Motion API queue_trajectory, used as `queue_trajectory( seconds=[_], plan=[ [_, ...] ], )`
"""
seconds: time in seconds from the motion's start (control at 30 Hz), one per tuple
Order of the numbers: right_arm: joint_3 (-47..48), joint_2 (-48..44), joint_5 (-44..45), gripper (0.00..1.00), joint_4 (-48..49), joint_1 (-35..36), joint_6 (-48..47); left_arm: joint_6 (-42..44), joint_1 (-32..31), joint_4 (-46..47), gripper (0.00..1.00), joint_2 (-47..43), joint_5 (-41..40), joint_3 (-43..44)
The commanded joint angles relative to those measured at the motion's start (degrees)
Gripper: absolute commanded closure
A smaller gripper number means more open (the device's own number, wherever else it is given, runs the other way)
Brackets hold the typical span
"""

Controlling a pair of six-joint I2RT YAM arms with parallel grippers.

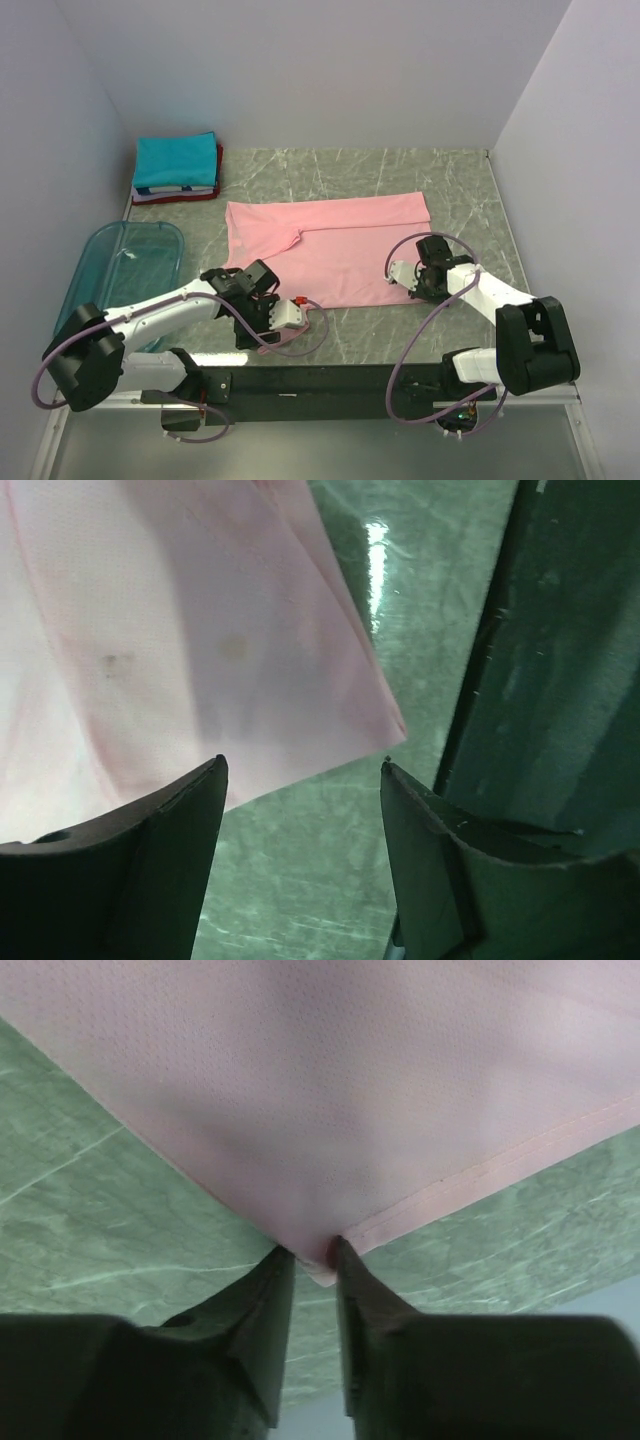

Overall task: Fold and stack the t-shirts
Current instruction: Fold the tshirt

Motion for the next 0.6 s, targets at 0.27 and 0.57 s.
queue_trajectory(
  seconds=[0.27,0.57],
  plan=[
    [0.06,1.73,0.92,1.00,3.29,0.05,-1.06,-0.68,-2.78,5.04,0.38,3.21,-5.31,-1.12],
    [1.20,1.29,0.22,1.00,1.88,0.05,-1.06,-0.68,-4.71,5.66,0.61,8.04,-5.57,-2.97]
  ],
)
